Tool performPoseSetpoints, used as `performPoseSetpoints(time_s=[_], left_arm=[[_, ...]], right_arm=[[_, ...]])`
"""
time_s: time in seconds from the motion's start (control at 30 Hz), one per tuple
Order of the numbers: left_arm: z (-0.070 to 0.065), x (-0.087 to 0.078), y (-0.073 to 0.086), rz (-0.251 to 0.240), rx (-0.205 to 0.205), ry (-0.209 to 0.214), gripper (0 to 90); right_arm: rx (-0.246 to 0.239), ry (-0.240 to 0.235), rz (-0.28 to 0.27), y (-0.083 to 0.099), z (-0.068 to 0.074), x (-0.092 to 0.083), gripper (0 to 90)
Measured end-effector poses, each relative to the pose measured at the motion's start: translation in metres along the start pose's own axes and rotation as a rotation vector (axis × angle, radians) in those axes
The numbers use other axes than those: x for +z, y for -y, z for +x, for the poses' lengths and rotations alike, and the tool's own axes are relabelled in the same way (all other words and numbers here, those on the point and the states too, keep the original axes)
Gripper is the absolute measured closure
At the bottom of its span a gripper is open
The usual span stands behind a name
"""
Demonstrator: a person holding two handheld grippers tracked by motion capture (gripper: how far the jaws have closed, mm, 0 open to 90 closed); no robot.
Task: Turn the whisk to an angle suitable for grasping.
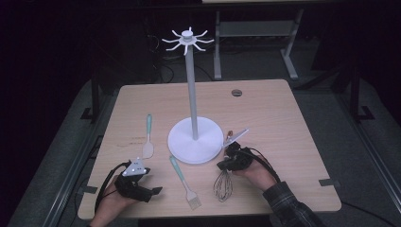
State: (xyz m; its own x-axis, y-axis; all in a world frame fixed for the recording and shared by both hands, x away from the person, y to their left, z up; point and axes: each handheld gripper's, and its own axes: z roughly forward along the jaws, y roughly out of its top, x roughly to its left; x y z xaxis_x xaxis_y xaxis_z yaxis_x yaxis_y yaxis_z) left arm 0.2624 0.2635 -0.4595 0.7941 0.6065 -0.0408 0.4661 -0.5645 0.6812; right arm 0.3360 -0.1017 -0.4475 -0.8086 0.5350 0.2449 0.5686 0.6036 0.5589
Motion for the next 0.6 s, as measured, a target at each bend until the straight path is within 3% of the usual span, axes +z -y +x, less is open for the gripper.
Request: performPoseSetpoints(time_s=[0.3, 0.6], left_arm=[[0.001, 0.000, 0.000, 0.001, 0.002, -0.004, 13.5], [0.001, 0.000, 0.000, 0.001, 0.001, -0.006, 13.5]], right_arm=[[-0.008, -0.003, 0.017, 0.006, 0.001, -0.004, 90.0], [0.016, 0.008, 0.015, 0.022, -0.007, -0.019, 90.0]])
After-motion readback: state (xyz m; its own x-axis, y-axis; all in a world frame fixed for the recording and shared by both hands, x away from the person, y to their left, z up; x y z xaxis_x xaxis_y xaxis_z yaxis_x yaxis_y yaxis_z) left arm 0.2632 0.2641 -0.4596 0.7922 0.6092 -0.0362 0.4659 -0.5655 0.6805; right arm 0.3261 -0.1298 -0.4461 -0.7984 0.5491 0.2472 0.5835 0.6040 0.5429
